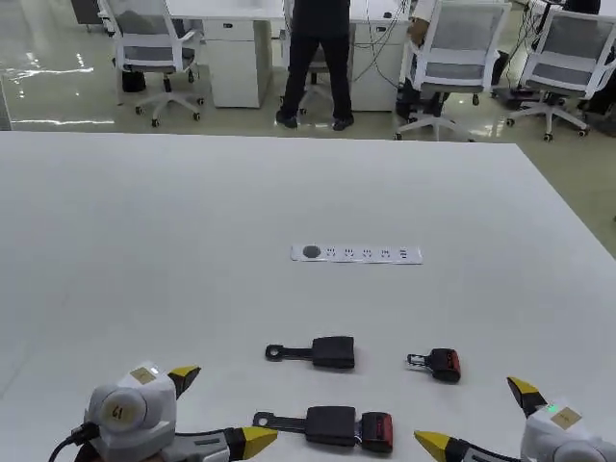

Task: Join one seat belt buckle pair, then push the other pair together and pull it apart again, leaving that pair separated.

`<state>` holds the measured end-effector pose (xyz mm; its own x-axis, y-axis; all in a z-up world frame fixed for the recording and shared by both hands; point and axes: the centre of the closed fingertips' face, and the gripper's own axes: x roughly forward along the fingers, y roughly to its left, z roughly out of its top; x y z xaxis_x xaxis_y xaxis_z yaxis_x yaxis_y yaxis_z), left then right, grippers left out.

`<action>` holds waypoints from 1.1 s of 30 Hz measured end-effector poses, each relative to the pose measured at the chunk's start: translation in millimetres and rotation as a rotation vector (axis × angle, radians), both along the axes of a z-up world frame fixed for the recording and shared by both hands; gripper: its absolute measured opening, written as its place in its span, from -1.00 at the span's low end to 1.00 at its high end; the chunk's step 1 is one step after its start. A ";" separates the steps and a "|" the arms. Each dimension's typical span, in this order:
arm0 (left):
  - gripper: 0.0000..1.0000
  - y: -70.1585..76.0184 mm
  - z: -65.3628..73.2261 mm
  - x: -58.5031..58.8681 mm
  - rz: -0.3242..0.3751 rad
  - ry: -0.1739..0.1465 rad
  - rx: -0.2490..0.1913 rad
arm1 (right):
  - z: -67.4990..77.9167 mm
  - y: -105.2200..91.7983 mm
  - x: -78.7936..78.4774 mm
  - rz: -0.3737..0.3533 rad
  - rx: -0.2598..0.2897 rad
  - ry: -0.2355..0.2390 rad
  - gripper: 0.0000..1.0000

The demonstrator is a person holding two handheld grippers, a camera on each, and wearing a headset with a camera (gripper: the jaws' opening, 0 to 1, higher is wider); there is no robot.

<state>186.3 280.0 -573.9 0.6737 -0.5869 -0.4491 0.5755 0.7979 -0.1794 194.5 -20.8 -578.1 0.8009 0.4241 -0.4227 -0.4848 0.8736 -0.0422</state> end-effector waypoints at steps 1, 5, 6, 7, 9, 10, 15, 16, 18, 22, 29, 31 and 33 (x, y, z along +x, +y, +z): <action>1.00 3.6 1.8 -2.1 0.008 -0.010 0.002 | 1.3 0.4 -5.6 -0.003 -0.004 -0.001 0.99; 1.00 11.1 4.5 -10.6 0.017 -0.028 0.019 | 4.9 -4.4 -13.1 -0.005 -0.004 -0.012 0.99; 1.00 13.3 4.9 -12.5 0.016 -0.030 0.020 | 6.2 -5.1 -14.3 -0.003 -0.006 -0.021 0.99; 1.00 14.3 6.3 -14.0 0.016 -0.036 0.021 | 6.4 -6.9 -14.2 -0.003 -0.005 -0.021 0.99; 1.00 14.5 11.5 -17.1 0.019 -0.052 0.026 | 6.0 -7.9 -17.9 -0.009 -0.002 -0.012 0.99; 1.00 13.8 14.8 -19.9 0.020 -0.062 0.028 | 6.8 -8.1 -20.4 -0.010 -0.004 -0.015 0.99; 1.00 23.1 12.2 -22.2 0.016 -0.082 0.045 | 7.9 -8.7 -26.4 -0.010 -0.003 -0.021 0.99; 1.00 20.4 15.2 -22.9 0.017 -0.084 0.044 | 7.3 -8.1 -28.3 -0.012 -0.003 -0.016 0.99; 1.00 22.8 15.6 -22.7 0.021 -0.088 0.040 | 8.1 -5.9 -33.5 -0.012 -0.001 -0.018 0.99; 1.00 18.7 20.5 -25.8 0.024 -0.093 0.039 | 8.1 -6.9 -38.5 -0.016 -0.001 -0.016 0.99; 1.00 18.2 18.7 -27.6 0.025 -0.091 0.033 | 4.1 -12.6 -45.1 -0.025 -0.009 -0.012 0.99; 1.00 15.6 19.5 -29.6 0.025 -0.087 0.026 | 3.9 -14.6 -47.4 -0.031 -0.002 -0.014 0.99; 1.00 14.1 19.6 -31.1 0.024 -0.090 0.029 | 4.6 -15.2 -50.2 -0.033 0.000 -0.013 0.99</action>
